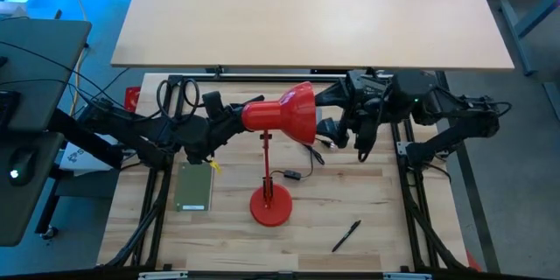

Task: Screw lightbulb
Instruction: Insert the white lightbulb into the red lamp

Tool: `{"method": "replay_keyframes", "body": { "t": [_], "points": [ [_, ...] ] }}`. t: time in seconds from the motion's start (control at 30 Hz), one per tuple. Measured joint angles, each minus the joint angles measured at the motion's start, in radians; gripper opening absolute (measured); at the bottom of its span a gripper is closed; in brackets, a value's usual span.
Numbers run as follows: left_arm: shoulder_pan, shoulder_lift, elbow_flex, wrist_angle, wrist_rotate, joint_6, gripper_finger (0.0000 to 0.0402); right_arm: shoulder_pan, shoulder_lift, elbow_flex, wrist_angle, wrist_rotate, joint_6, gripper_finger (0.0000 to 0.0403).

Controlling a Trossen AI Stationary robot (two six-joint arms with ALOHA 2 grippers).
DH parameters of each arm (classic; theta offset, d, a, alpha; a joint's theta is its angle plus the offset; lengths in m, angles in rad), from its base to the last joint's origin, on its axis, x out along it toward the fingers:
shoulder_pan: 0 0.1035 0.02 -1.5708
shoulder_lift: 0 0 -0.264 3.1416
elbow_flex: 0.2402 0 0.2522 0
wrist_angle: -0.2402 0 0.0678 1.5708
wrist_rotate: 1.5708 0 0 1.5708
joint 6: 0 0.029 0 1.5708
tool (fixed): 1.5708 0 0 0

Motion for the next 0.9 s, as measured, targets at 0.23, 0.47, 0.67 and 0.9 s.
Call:
{"method": "replay_keyframes", "body": {
  "t": [0.23, 0.47, 0.67, 0.9],
  "points": [
    [0.000, 0.000, 0.000, 0.002, 0.003, 0.000, 0.0000, 0.000, 0.017, 0.000, 0.055, 0.009, -0.008, 0.0374],
    [0.000, 0.000, 0.000, 0.002, 0.003, 0.000, 0.0000, 0.000, 0.017, 0.000, 0.065, 0.010, -0.001, 0.0351],
    [0.000, 0.000, 0.000, 0.002, 0.003, 0.007, 0.0000, 0.000, 0.016, 0.000, 0.076, 0.019, 0.037, 0.0297],
    [0.000, 0.000, 0.000, 0.002, 0.003, 0.014, 0.0000, 0.002, 0.016, -0.001, 0.090, 0.020, 0.165, 0.0268]
  ]
}}
